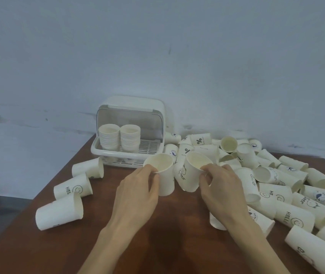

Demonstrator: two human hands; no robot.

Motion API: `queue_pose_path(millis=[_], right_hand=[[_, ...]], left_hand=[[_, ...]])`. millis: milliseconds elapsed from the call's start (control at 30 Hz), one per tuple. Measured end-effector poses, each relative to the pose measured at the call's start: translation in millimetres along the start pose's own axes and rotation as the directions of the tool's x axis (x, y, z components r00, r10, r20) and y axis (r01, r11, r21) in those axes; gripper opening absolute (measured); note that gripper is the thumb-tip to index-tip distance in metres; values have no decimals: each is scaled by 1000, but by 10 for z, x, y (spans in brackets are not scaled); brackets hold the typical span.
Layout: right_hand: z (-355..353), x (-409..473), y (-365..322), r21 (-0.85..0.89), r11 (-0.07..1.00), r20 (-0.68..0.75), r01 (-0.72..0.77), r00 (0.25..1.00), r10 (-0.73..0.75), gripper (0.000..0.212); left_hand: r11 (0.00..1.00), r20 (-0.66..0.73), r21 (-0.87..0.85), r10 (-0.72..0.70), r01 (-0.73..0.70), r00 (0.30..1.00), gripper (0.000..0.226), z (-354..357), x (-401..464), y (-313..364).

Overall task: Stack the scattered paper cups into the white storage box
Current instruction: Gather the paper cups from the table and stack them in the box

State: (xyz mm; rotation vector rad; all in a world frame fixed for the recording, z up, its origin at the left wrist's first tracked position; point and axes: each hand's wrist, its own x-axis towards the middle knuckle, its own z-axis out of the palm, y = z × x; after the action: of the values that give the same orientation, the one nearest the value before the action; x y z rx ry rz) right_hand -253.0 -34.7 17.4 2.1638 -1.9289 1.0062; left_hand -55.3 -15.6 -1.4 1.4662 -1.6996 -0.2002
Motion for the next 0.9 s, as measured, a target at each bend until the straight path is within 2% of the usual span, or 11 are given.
queue_pose_path(millis=[367, 533, 900], right_hand=[[263, 98, -500, -6, 1000, -25, -8, 1000, 8, 16], [345, 227, -690, -28, 999, 32, 45, 999, -44, 20], [587, 1299, -1205, 31, 983, 16, 183, 983, -184, 22]], left_hand=[[999, -13, 40, -34, 34, 999, 12, -327, 122, -423], [994, -46, 63, -91, 94, 995, 12, -486, 110, -517], [988, -84, 45, -145, 149, 986, 11, -663, 145, -689]])
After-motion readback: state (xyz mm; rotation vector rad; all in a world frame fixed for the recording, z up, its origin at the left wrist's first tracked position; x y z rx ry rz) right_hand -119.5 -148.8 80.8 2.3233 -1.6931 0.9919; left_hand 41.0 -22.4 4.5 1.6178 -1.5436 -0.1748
